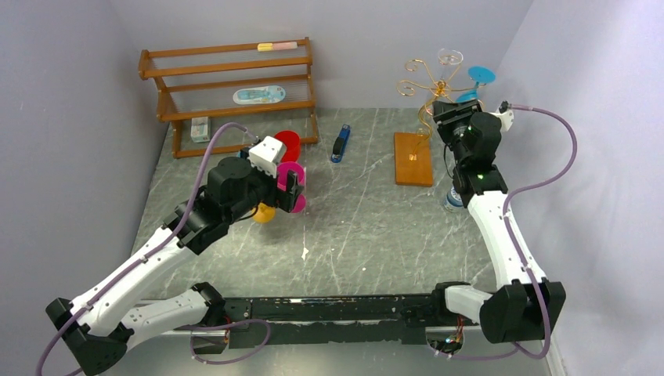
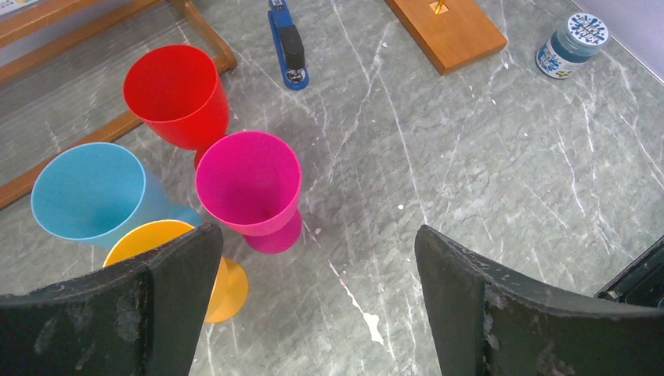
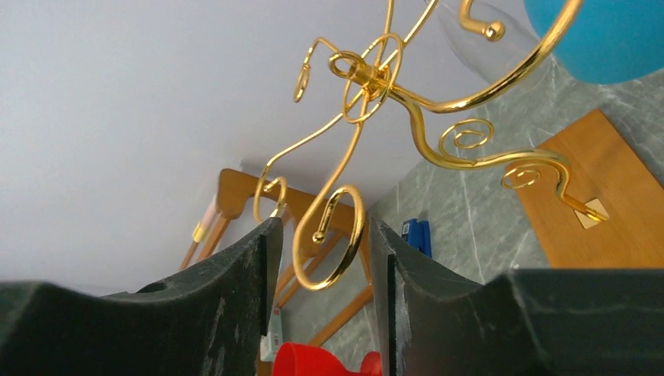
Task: Take the wine glass off the wine glass rack
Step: Move the wine rack to the center of the board.
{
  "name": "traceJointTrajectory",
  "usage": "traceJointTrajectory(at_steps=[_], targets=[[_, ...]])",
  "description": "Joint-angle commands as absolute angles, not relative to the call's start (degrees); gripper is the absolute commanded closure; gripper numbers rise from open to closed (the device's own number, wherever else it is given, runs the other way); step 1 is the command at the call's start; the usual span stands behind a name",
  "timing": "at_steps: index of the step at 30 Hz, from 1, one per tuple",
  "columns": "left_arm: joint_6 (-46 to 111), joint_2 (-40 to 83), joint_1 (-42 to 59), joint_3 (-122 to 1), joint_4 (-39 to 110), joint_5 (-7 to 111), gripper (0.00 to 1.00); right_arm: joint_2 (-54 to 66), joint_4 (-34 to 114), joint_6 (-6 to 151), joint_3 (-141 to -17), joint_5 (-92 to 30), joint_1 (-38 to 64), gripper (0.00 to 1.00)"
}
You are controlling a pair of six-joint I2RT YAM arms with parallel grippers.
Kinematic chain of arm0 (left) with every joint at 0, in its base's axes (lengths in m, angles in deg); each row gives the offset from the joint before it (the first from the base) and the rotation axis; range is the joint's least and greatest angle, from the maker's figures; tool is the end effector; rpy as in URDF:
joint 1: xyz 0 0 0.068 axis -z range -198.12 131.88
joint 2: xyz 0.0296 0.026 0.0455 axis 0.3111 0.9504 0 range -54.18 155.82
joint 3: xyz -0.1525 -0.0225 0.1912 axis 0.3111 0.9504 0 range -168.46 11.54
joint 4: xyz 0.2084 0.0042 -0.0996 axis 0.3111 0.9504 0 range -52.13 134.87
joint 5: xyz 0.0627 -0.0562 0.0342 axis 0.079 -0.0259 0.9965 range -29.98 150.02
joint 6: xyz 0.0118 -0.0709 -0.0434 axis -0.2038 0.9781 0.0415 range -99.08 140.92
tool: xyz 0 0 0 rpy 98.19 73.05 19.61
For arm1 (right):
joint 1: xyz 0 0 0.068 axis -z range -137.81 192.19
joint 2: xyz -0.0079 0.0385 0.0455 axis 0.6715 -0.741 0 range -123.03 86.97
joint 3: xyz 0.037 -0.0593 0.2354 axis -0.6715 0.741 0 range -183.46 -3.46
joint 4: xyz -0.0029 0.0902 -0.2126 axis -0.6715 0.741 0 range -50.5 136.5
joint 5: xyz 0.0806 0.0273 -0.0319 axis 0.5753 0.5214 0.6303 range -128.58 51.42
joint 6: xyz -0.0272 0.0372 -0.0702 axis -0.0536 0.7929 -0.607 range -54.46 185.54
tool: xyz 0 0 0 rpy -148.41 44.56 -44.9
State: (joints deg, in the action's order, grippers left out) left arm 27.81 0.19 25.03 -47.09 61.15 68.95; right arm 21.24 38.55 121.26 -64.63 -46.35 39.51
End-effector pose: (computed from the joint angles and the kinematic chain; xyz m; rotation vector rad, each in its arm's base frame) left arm 0.1745 -0.1480 0.3330 0.4960 1.8582 -0.4433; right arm 0.2861 0.0033 0.3621 0.8423 1.4486 0.6667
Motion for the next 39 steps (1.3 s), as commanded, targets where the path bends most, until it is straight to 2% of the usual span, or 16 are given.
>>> traceJointTrajectory(at_steps=[1, 4, 6, 9, 16, 20, 39], targets=[[28.0, -1.1, 24.7, -47.1, 61.8, 69.2, 0.03, 19.3, 34.4, 123.4, -65.4, -48.3, 39.6, 0.53], [27.9, -1.2, 24.7, -47.0, 61.9, 69.5, 0.03, 19.1, 36.0, 122.9, -66.4, -47.6, 39.6, 0.55], [27.9, -0.9, 24.7, -46.9, 61.8, 69.3, 0.03, 19.4, 33.6, 122.9, -65.4, -47.9, 39.3, 0.63], [27.9, -0.4, 24.7, -47.1, 61.6, 68.9, 0.03, 18.5, 34.6, 122.4, -66.3, -46.1, 39.2, 0.82], [27.8, -0.3, 24.7, -47.3, 61.9, 69.3, 0.03, 20.3, 34.0, 126.0, -65.4, -43.3, 38.9, 0.91], [27.9, -0.2, 24.7, -47.4, 61.9, 69.1, 0.03, 21.4, 33.3, 129.1, -64.9, -41.8, 38.9, 1.00], [27.9, 0.5, 24.7, -47.6, 61.5, 68.9, 0.03, 25.3, 25.7, 143.0, -61.5, -31.6, 38.8, 1.00]])
